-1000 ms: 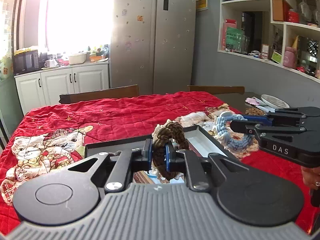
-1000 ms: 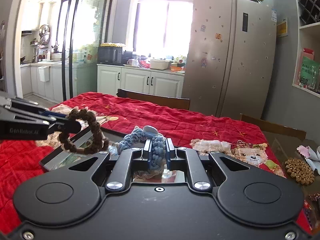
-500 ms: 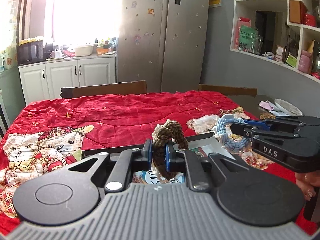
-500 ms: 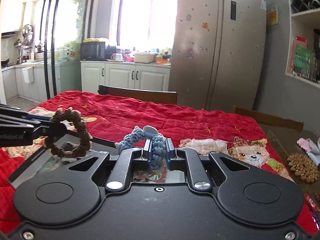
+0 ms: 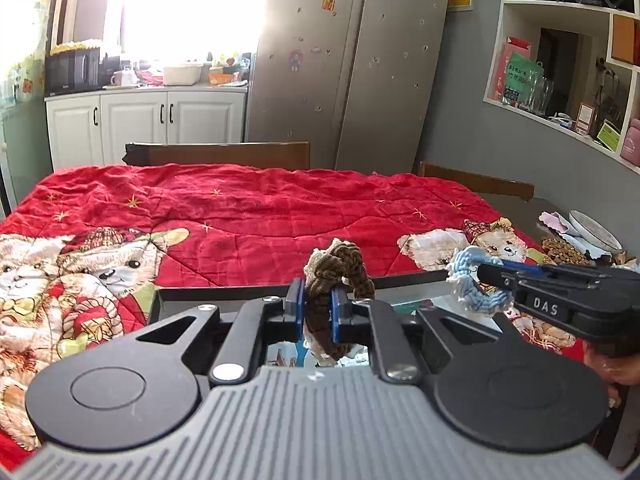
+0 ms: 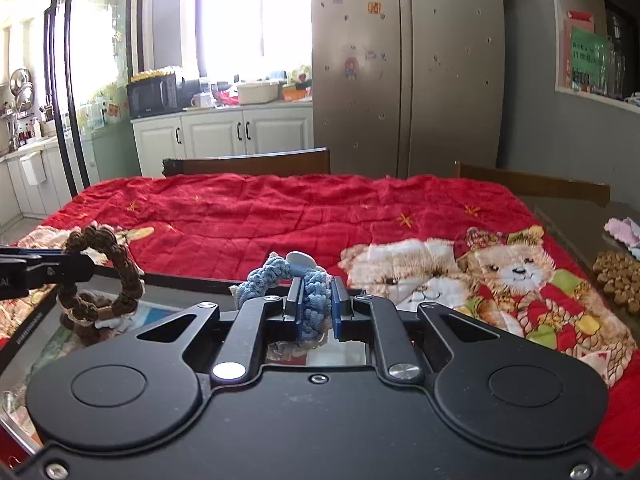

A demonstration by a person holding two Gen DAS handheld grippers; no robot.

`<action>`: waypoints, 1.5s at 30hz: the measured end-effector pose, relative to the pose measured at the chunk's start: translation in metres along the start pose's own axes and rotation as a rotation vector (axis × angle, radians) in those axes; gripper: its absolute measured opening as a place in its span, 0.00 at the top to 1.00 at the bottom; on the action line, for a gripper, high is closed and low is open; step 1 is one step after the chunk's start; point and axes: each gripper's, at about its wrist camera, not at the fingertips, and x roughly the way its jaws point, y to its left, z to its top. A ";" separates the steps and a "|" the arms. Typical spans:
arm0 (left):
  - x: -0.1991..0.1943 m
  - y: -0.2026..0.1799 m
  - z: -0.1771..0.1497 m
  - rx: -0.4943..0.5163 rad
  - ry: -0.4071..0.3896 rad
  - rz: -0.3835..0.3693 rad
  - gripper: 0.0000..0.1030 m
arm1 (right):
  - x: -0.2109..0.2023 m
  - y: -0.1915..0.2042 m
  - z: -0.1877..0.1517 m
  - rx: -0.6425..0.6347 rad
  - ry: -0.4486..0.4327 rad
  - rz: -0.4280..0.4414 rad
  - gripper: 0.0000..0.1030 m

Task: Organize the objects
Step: 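Lower the held rings with both tools over the black box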

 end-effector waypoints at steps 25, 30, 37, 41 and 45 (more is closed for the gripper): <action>0.036 0.008 -0.017 0.009 0.079 0.008 0.85 | 0.031 0.006 -0.021 -0.011 0.113 -0.057 0.87; 0.039 0.007 -0.020 0.013 0.093 0.013 0.85 | 0.032 0.007 -0.022 -0.016 0.123 -0.053 0.87; 0.044 0.007 -0.023 0.018 0.110 0.021 0.84 | 0.037 0.008 -0.023 -0.026 0.147 -0.047 0.87; 0.045 0.007 -0.023 0.021 0.114 0.022 0.84 | 0.038 0.009 -0.024 -0.031 0.158 -0.047 0.87; 0.046 0.007 -0.024 0.020 0.118 0.023 0.84 | 0.040 0.010 -0.024 -0.034 0.168 -0.046 0.87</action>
